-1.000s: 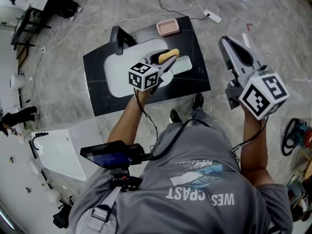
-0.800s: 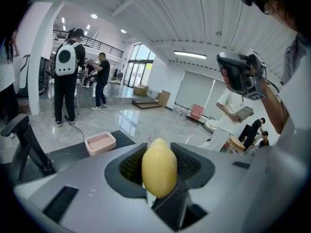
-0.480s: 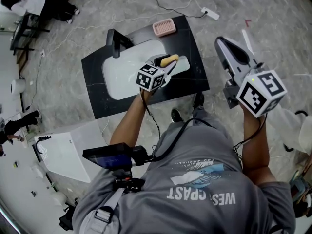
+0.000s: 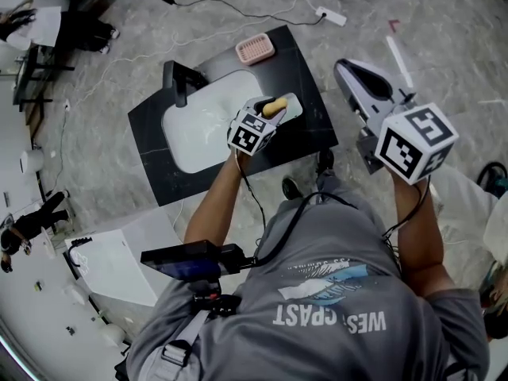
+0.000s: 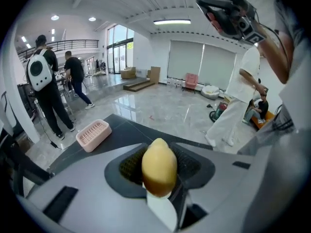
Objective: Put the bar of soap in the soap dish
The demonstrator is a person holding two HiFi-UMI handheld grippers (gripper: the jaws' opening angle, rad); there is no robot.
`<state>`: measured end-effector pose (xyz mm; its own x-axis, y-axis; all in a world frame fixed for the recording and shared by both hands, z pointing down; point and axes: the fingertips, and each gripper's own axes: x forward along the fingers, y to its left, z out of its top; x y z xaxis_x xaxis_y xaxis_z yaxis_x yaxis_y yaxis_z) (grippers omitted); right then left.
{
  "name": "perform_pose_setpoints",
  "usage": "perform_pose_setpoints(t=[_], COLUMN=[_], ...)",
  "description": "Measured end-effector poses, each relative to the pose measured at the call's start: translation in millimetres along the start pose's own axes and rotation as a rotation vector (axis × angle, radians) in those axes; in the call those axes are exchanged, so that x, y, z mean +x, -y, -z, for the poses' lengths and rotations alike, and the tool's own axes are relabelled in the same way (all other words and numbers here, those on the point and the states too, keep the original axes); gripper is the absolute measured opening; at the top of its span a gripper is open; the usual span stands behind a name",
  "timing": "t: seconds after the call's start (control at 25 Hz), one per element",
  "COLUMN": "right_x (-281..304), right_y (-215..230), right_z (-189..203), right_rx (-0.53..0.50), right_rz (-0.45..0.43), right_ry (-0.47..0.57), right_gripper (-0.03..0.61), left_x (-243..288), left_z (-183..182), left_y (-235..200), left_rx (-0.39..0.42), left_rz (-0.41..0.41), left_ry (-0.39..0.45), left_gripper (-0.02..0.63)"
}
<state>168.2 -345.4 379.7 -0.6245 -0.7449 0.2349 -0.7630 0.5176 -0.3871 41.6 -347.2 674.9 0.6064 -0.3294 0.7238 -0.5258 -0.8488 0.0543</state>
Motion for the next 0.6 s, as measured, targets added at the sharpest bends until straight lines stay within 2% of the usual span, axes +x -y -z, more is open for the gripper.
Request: perform_pose_setpoints(t=[0.36, 0.6], right_x=[4, 10], right_y=[11, 18], right_z=[8, 12], right_rx=[0.013, 0.026], right_rz=[0.012, 0.014], right_ry=[-0.027, -0.046], right_gripper=[0.006, 0.006], left_x=[25, 35], left_z=[17, 24], left_y=[9, 12], left_rx=[0.282, 0.483], left_rz=[-0.031, -0.051], left_ry=[-0.107, -0.134], left_gripper=[0.156, 0.156])
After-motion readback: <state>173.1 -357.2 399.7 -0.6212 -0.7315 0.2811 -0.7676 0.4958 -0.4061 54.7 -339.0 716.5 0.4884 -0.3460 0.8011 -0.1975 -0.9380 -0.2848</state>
